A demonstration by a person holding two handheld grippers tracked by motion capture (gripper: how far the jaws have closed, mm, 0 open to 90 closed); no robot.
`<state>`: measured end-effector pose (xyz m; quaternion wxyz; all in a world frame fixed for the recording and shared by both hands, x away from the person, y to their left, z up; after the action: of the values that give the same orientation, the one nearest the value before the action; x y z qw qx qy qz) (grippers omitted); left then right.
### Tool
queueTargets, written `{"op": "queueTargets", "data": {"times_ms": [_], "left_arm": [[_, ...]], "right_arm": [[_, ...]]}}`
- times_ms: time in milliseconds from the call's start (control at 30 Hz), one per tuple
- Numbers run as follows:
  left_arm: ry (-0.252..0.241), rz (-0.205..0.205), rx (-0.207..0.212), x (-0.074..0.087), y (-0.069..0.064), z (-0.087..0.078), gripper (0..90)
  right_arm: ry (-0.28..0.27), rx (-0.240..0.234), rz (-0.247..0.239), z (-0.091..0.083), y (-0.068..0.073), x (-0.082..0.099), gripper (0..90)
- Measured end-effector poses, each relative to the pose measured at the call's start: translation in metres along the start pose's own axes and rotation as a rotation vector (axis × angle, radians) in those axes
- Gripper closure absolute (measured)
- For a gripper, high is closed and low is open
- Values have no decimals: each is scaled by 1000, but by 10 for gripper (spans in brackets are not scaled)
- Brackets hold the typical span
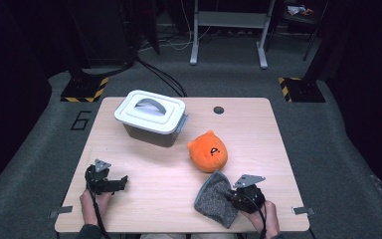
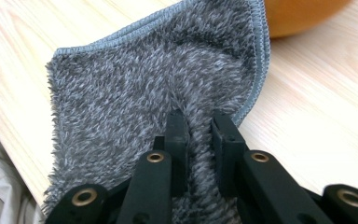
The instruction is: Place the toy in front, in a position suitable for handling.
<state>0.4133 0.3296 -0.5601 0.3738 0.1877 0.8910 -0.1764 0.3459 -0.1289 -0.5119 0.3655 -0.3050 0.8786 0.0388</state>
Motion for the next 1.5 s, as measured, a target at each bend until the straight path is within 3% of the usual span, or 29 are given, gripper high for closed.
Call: {"op": "queueTargets", "data": {"times_ms": [367, 667, 800, 833, 1033, 1300, 1500], "left_arm": [[-1, 0, 0, 0, 0, 0, 6], [0, 0, 0, 0, 0, 0, 6], [0, 0, 0, 0, 0, 0, 6], [-1, 0, 0, 0, 0, 0, 6], [0, 0, 0, 0, 0, 0, 6], [0, 0, 0, 0, 0, 0, 6], [-1, -1, 0, 0, 0, 0, 6]], "right_arm": [[0, 67, 47, -13, -26, 18, 788], [-8, 125, 125, -21, -49, 29, 788], [-12, 155, 167, -24, -61, 32, 788], [-13, 171, 197, -25, -68, 33, 788], [-12, 222, 248, -26, -85, 37, 787], [17, 283, 345, -15, -116, 46, 785], [22, 320, 402, -11, -131, 46, 782]]}}
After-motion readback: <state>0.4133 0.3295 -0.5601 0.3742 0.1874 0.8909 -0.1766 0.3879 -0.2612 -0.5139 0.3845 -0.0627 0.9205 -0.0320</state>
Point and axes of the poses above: each handheld gripper's, and its own axes: z roughly forward along the jaws, x roughly out of its underside, y roughly to its left, the point moved 4 cm from there along z, roughly forward along the jaws, and after that the axes turned 15 degrees about x, right-handed, at the moved point
